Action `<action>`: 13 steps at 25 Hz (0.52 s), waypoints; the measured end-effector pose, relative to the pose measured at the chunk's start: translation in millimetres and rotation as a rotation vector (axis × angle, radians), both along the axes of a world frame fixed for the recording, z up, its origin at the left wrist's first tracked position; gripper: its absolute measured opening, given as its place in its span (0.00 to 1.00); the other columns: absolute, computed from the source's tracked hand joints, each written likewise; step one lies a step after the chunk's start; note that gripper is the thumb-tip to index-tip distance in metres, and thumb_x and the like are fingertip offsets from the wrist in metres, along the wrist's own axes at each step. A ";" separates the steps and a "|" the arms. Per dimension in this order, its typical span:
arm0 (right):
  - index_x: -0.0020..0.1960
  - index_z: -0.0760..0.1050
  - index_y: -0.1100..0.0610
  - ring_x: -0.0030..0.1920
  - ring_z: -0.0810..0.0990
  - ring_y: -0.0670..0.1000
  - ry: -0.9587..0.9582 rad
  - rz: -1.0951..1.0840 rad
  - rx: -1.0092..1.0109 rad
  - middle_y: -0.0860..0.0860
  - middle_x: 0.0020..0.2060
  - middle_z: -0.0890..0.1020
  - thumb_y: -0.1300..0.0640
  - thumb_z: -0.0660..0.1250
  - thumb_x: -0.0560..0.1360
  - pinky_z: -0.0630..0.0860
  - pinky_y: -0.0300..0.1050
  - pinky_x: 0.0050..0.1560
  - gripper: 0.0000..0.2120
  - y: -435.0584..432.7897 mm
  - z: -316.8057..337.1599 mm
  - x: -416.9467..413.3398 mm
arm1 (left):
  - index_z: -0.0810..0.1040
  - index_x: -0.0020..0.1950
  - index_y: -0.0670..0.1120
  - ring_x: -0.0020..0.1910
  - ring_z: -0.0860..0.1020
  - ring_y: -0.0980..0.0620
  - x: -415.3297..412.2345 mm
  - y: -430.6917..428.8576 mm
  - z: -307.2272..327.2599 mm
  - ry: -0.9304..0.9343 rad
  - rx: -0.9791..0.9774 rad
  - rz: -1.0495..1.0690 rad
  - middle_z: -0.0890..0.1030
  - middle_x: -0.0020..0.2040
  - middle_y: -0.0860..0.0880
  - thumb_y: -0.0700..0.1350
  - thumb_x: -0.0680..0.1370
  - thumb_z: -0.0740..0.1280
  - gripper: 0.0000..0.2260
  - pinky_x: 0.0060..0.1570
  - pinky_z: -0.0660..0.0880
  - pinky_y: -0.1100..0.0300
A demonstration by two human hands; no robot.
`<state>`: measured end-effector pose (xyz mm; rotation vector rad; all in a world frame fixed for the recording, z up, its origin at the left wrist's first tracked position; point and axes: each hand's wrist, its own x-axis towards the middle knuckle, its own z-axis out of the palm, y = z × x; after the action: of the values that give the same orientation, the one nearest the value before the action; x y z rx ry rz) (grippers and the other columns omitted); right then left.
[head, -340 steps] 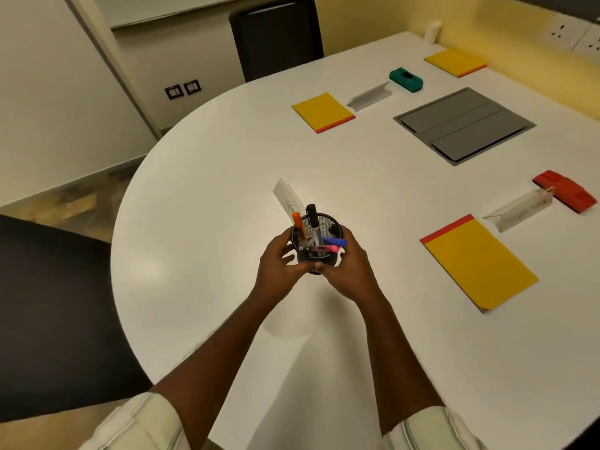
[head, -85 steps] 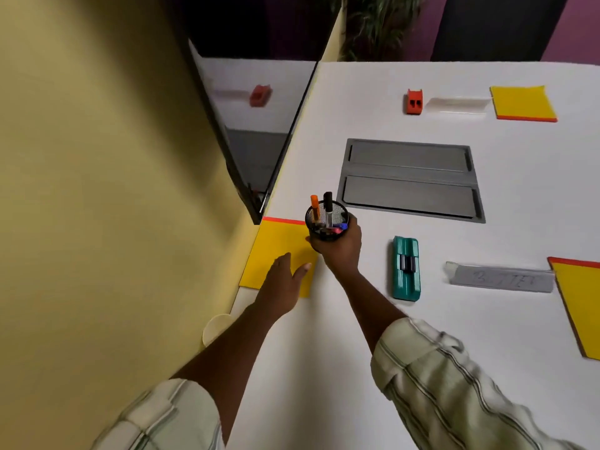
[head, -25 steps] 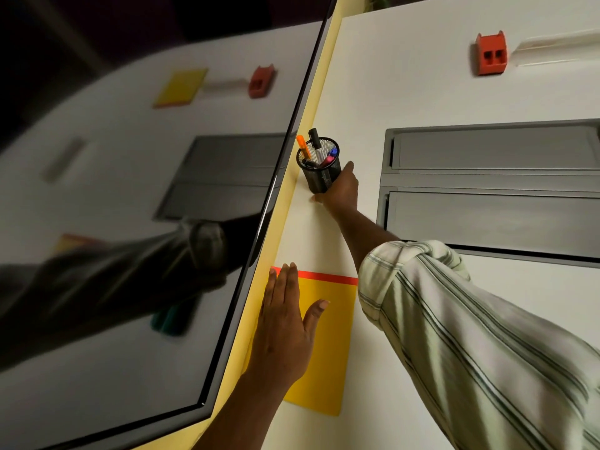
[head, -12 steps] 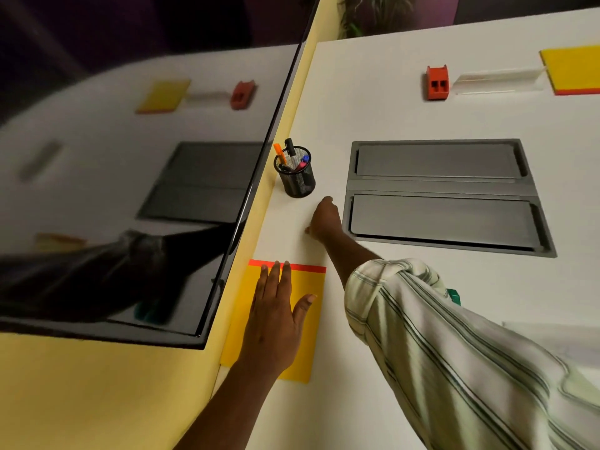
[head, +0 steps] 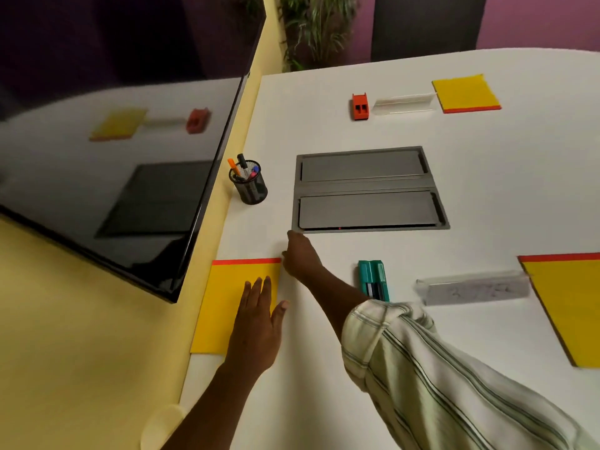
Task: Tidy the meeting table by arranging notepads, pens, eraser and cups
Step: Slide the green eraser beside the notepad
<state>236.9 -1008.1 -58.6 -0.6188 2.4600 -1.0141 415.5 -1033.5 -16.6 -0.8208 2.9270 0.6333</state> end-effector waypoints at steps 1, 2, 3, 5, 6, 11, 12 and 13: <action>0.68 0.65 0.64 0.65 0.71 0.60 0.016 0.012 -0.005 0.61 0.65 0.72 0.65 0.63 0.77 0.68 0.48 0.63 0.21 13.8 -0.1 12.7 | 0.52 0.77 0.48 0.78 0.47 0.49 3.9 6.6 -2.3 0.002 0.006 -0.006 0.53 0.78 0.48 0.58 0.79 0.51 0.29 0.74 0.54 0.55; 0.70 0.64 0.64 0.67 0.69 0.59 0.025 0.025 -0.011 0.60 0.67 0.71 0.64 0.62 0.78 0.66 0.49 0.65 0.21 26.9 1.6 26.6 | 0.53 0.77 0.48 0.78 0.47 0.48 8.8 13.9 -4.0 -0.001 0.009 -0.012 0.54 0.78 0.47 0.56 0.80 0.52 0.28 0.74 0.53 0.55; 0.71 0.63 0.63 0.69 0.68 0.58 0.034 0.041 -0.022 0.60 0.68 0.70 0.62 0.62 0.79 0.65 0.48 0.66 0.22 39.3 2.2 40.4 | 0.54 0.77 0.47 0.78 0.48 0.48 15.2 21.3 -5.9 0.004 0.018 -0.024 0.54 0.78 0.47 0.55 0.80 0.53 0.27 0.75 0.53 0.55; 0.73 0.62 0.61 0.71 0.66 0.56 0.046 0.070 -0.025 0.57 0.71 0.68 0.61 0.61 0.80 0.63 0.47 0.69 0.23 66.5 5.7 68.6 | 0.53 0.77 0.46 0.78 0.48 0.48 27.8 37.7 -6.8 0.008 0.025 -0.044 0.54 0.78 0.46 0.55 0.80 0.53 0.28 0.75 0.53 0.54; 0.74 0.61 0.60 0.71 0.66 0.55 0.055 0.080 -0.017 0.57 0.72 0.67 0.60 0.62 0.80 0.62 0.46 0.70 0.24 80.3 7.5 82.7 | 0.53 0.77 0.47 0.78 0.48 0.47 33.3 46.4 -5.4 0.006 0.030 -0.055 0.54 0.78 0.46 0.56 0.80 0.53 0.28 0.75 0.53 0.54; 0.72 0.64 0.58 0.70 0.69 0.53 0.091 -0.016 0.051 0.54 0.71 0.69 0.58 0.63 0.79 0.66 0.46 0.68 0.23 148.2 12.1 142.5 | 0.52 0.77 0.48 0.78 0.47 0.49 61.3 74.5 2.9 0.028 0.095 -0.069 0.53 0.78 0.48 0.59 0.79 0.53 0.30 0.74 0.54 0.54; 0.72 0.64 0.57 0.70 0.69 0.53 0.088 -0.041 0.083 0.54 0.70 0.70 0.57 0.63 0.79 0.67 0.46 0.68 0.22 161.7 12.8 153.5 | 0.52 0.78 0.48 0.78 0.47 0.48 68.4 78.2 4.1 0.026 0.088 -0.084 0.53 0.78 0.47 0.60 0.79 0.53 0.31 0.74 0.54 0.54; 0.72 0.64 0.57 0.70 0.69 0.53 0.079 -0.063 0.117 0.54 0.70 0.70 0.56 0.63 0.79 0.67 0.47 0.68 0.22 173.1 11.9 162.0 | 0.51 0.78 0.48 0.78 0.47 0.48 73.6 80.9 3.4 0.020 0.077 -0.092 0.52 0.78 0.47 0.60 0.79 0.53 0.31 0.74 0.54 0.54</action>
<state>398.9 -835.1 -46.8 -0.5575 2.6013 -0.8771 489.1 -952.6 -13.2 -0.6720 2.9172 0.7450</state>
